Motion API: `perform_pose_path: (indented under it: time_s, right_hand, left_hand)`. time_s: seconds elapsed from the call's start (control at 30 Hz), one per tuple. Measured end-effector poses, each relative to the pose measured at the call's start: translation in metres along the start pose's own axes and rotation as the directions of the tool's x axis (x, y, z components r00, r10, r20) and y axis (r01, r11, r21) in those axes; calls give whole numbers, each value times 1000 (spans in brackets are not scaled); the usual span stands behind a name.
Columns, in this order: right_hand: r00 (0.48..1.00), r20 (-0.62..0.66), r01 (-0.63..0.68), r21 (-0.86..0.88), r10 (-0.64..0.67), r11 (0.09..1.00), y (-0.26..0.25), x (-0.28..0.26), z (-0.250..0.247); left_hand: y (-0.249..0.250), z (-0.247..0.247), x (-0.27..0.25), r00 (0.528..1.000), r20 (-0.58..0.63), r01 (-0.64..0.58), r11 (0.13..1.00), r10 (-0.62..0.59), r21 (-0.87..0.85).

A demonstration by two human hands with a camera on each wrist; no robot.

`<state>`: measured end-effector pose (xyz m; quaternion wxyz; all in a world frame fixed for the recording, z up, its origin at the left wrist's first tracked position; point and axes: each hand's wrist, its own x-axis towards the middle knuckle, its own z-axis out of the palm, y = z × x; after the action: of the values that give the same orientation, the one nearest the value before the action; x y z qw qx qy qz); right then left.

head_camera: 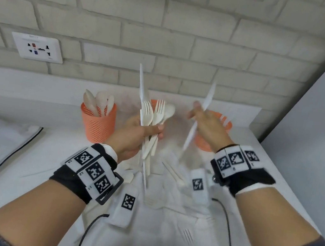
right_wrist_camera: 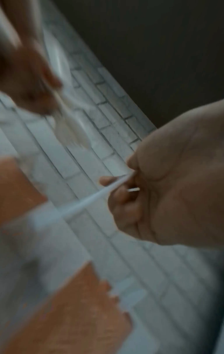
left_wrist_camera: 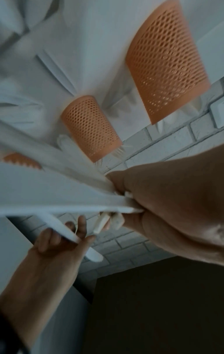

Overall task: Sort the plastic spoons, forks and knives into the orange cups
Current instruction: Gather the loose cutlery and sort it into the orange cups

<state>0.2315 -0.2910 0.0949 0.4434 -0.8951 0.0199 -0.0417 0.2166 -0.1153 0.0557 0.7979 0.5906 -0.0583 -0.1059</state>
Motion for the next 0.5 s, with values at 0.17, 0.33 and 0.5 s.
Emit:
perform_pose_path:
  time_s: [0.17,0.33,0.5]
  right_hand:
    - [871,-457,123,-155,-182,980,26,58,-41]
    - [932,-358,-52,-297,-60,954,65,87,-45]
    - [968,-212,-193,-298,132,935,81,91,-41]
  left_hand:
    - [-7,20,20,1000,23,18,995,-16,-94]
    - [-14,23,28,997,62,55,996,-50,-65]
    - [-16,21,31,992,100,83,991,-73,-102]
